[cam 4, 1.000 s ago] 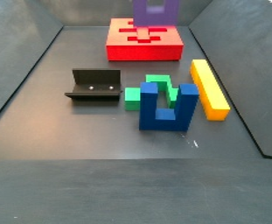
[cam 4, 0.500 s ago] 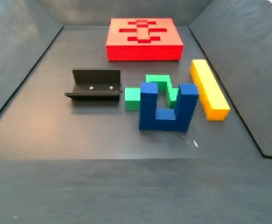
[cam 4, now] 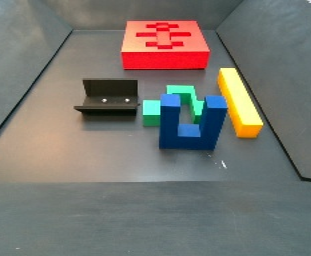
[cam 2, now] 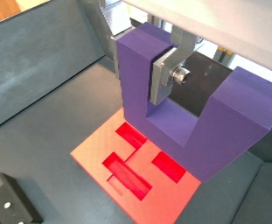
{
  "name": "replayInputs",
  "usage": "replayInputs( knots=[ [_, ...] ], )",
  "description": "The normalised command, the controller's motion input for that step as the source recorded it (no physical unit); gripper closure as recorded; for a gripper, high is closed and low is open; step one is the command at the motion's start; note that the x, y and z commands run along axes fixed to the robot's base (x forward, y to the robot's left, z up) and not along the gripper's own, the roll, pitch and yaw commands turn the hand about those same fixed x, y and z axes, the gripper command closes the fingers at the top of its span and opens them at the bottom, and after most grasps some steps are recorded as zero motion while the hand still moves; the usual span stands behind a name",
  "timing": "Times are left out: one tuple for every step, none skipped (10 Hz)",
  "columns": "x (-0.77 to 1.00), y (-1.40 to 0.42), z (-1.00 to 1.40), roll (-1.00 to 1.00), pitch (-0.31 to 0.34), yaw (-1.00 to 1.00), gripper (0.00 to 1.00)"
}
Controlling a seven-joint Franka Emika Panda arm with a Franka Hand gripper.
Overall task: Pick up the purple object. Move up. Move to above the board. Insert the purple object.
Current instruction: Move to above the board, then insert the purple object.
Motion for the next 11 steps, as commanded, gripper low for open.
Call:
replayInputs(
  knots=[
    [0.00,-0.22,0.06,-0.01,0.098,0.00,1.00],
    [0.00,-0.01,0.00,0.01,0.000,0.00,1.00],
    [0.00,-0.12,0.00,0.06,-0.033,0.00,1.00],
    [0.00,-0.05,0.00,0.07,0.000,0.00,1.00],
    [0.00,-0.15,0.00,0.08,-0.023,0.00,1.00],
    [0.11,-0.38,-0.14,0.16,-0.067,0.00,1.00],
    [0.50,-0.38,-0.18,0.09,-0.064,0.00,1.00],
    [0.72,-0.43,-0.23,0.07,-0.017,-0.04,1.00],
    [0.77,-0.41,-0.27,0.07,-0.006,-0.01,1.00],
    [0.69,-0.36,-0.30,0.12,-0.007,-0.01,1.00],
    [0.69,-0.32,-0.30,0.15,0.000,0.00,1.00]
  ],
)
